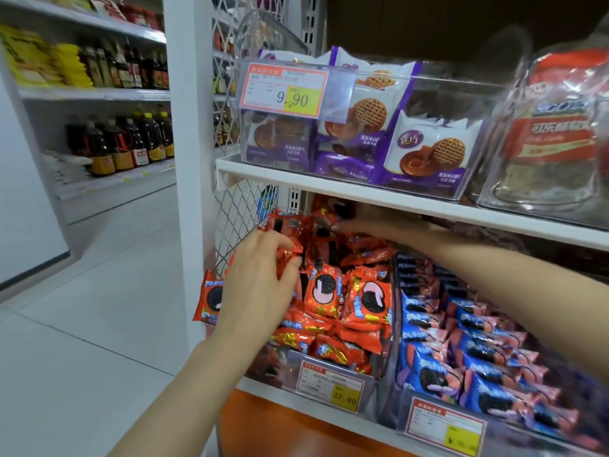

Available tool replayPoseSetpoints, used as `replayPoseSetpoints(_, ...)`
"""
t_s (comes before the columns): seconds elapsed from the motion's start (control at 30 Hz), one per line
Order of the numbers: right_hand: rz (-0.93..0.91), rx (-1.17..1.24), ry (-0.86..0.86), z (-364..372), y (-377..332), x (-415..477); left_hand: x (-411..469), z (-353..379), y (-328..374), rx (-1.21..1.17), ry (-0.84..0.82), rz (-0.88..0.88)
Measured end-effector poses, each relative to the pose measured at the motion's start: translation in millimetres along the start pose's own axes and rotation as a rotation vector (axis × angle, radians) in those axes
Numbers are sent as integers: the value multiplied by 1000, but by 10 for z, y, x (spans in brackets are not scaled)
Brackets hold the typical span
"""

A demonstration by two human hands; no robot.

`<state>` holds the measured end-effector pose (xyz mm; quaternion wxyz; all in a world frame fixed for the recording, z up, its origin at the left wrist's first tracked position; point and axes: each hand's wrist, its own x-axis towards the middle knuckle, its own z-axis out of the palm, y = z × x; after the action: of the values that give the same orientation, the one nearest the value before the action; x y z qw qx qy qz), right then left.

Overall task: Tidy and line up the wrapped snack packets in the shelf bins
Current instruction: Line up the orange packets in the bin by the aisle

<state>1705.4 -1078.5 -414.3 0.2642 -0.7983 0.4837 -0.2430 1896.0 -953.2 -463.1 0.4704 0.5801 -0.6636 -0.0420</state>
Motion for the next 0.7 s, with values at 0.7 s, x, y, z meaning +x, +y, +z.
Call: replayPoseSetpoints(0.7,-5,-275,-63,122,291,369,-240,-456,-52,-475,-238,-479)
